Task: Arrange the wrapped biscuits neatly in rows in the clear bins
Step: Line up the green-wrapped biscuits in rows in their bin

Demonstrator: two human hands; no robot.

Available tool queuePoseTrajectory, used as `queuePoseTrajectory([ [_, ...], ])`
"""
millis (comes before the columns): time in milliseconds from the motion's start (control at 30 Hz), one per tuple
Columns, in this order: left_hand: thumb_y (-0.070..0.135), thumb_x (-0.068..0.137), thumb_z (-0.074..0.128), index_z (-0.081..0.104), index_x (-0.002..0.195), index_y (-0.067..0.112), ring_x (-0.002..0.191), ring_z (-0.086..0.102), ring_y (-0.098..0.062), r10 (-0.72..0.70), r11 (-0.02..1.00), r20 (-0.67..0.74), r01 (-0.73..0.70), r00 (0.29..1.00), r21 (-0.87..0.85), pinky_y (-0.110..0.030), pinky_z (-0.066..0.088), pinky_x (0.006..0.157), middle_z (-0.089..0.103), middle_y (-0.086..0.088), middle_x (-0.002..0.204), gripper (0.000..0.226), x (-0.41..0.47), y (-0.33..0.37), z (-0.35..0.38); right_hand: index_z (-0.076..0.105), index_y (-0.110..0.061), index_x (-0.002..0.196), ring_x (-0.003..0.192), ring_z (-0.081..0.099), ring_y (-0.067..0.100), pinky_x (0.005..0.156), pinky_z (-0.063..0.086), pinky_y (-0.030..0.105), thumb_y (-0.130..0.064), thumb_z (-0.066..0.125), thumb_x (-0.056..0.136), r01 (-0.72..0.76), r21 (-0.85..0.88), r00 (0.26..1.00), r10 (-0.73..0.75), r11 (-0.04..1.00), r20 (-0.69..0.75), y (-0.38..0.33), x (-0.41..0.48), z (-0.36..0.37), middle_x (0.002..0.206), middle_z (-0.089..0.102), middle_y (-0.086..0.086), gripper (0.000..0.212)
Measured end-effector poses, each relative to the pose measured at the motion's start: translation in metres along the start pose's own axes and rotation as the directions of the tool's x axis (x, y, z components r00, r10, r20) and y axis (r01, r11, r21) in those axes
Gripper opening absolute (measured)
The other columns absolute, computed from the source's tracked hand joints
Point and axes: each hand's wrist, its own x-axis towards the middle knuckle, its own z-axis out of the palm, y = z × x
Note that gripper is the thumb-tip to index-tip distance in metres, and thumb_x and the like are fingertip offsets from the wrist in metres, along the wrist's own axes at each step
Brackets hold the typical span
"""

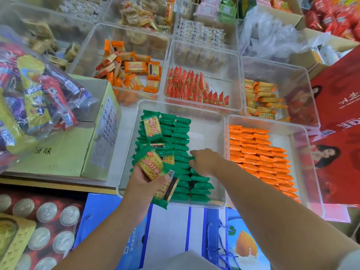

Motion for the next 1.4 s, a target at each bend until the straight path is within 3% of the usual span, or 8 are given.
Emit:
queuePoseTrajectory([
  [100, 0.010, 0.069, 0.082, 0.062, 0.118, 0.034, 0.107, 0.071, -0.034, -0.030, 0.995, 0.031, 0.033, 0.999, -0.098, -0.062, 0.054, 0.094, 0.074, -0.009, 0.116, 0.058, 0.001, 0.002, -0.001, 0.064, -0.016, 0.120, 0.104, 0.061, 0.029, 0.087, 0.050, 0.040, -0.051, 0.031, 0.105, 0.131, 0.225, 0.971, -0.080, 0.966, -0.225, -0.007, -0.018, -0.006, 0.112, 0.068, 0.008, 0.051],
  [200, 0.012, 0.071, 0.080, 0.061, 0.122, 0.039, 0.110, 0.070, -0.037, -0.039, 0.983, 0.083, 0.053, 0.996, -0.174, -0.063, 0.055, 0.090, 0.071, -0.011, 0.122, 0.060, 0.001, 0.004, -0.002, 0.068, -0.026, 0.096, 0.091, 0.064, 0.010, 0.078, 0.050, 0.029, -0.069, 0.034, 0.095, 0.349, 0.631, 0.907, -0.081, 0.693, -0.413, -0.024, -0.049, -0.015, 0.094, 0.070, -0.008, 0.055],
  [367, 0.015, 0.063, 0.090, 0.061, 0.125, 0.036, 0.109, 0.070, -0.037, 0.006, 0.986, 0.130, 0.017, 0.992, -0.169, -0.053, 0.059, 0.081, 0.071, -0.013, 0.124, 0.071, -0.001, 0.006, 0.002, 0.063, -0.029, 0.117, 0.088, 0.064, 0.000, 0.072, 0.055, 0.021, -0.054, 0.068, 0.088, 0.378, 0.698, 0.926, -0.236, 0.608, -0.295, -0.052, -0.077, -0.007, 0.107, 0.068, -0.013, 0.038],
  [467, 0.024, 0.076, 0.084, 0.060, 0.129, 0.036, 0.116, 0.067, -0.035, -0.002, 0.975, 0.171, 0.041, 0.985, -0.220, -0.052, 0.057, 0.086, 0.068, -0.013, 0.129, 0.059, 0.000, 0.006, -0.001, 0.063, -0.024, 0.111, 0.090, 0.069, 0.016, 0.080, 0.059, 0.039, -0.034, 0.068, 0.094, 0.339, 0.777, 0.941, -0.186, 0.530, -0.284, -0.053, -0.082, -0.012, 0.105, 0.071, -0.002, 0.020],
  [667, 0.017, 0.099, 0.056, 0.064, 0.121, 0.039, 0.113, 0.070, -0.023, -0.039, 0.951, 0.043, 0.050, 0.998, -0.306, -0.049, 0.048, 0.098, 0.072, -0.003, 0.124, 0.033, 0.006, 0.005, -0.003, 0.063, -0.018, 0.113, 0.077, 0.064, 0.014, 0.070, 0.056, 0.027, -0.015, 0.061, 0.099, 0.304, 0.903, 0.951, -0.035, 0.305, -0.309, 0.002, -0.084, -0.049, 0.096, 0.071, 0.009, 0.014],
  [933, 0.003, 0.102, 0.047, 0.065, 0.118, 0.027, 0.102, 0.074, -0.023, -0.082, 0.963, 0.044, 0.090, 0.996, -0.253, -0.044, 0.053, 0.085, 0.075, -0.008, 0.114, 0.034, 0.007, 0.005, -0.003, 0.056, -0.022, 0.114, 0.088, 0.056, 0.020, 0.071, 0.047, 0.033, -0.018, 0.062, 0.097, 0.156, 0.410, 0.874, 0.067, 0.899, -0.481, 0.032, -0.038, -0.049, 0.110, 0.055, 0.002, 0.019],
  [1233, 0.026, 0.093, 0.069, 0.066, 0.110, 0.047, 0.113, 0.066, -0.006, -0.061, 0.995, 0.069, 0.056, 0.996, 0.081, -0.040, 0.040, 0.094, 0.072, 0.013, 0.121, 0.027, 0.000, 0.009, 0.003, 0.054, -0.019, 0.134, 0.099, 0.060, 0.030, 0.081, 0.055, 0.041, -0.004, 0.047, 0.096, -0.004, 0.068, 0.977, 0.019, 0.998, -0.212, 0.008, 0.000, -0.002, 0.116, 0.065, 0.011, 0.041],
  [1400, 0.021, 0.096, 0.068, 0.063, 0.110, 0.046, 0.106, 0.069, -0.006, -0.008, 0.994, 0.048, 0.002, 0.999, 0.109, -0.037, 0.045, 0.080, 0.073, 0.015, 0.116, 0.029, 0.001, 0.009, 0.006, 0.062, -0.021, 0.128, 0.111, 0.058, 0.022, 0.095, 0.050, 0.039, -0.046, 0.042, 0.103, 0.092, 0.303, 0.927, 0.030, 0.949, -0.374, -0.005, -0.017, -0.013, 0.124, 0.066, 0.002, 0.041],
])
